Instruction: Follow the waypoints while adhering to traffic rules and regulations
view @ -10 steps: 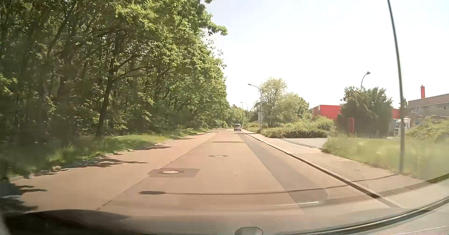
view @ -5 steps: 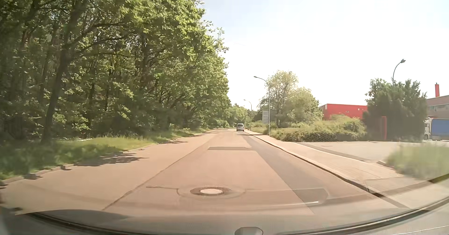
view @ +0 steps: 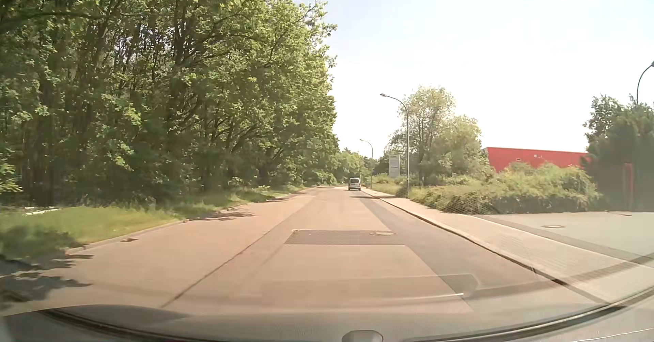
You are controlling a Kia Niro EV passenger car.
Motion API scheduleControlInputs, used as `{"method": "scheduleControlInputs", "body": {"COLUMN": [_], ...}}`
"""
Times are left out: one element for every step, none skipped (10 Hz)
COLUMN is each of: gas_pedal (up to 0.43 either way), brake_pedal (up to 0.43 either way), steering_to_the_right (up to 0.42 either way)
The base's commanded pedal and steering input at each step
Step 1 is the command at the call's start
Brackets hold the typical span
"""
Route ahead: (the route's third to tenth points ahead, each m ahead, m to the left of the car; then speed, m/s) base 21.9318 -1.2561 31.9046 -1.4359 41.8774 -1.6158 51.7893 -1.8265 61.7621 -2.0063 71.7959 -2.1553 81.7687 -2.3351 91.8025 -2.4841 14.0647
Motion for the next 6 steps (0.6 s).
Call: {"method": "scheduleControlInputs", "body": {"gas_pedal": [0.11, 0.11, 0.11, 0.11, 0.11, 0.11], "brake_pedal": [0.0, 0.0, 0.0, 0.0, 0.0, 0.0], "steering_to_the_right": [-0.001, -0.001, -0.001, 0.0, 0.001, 0.001]}}
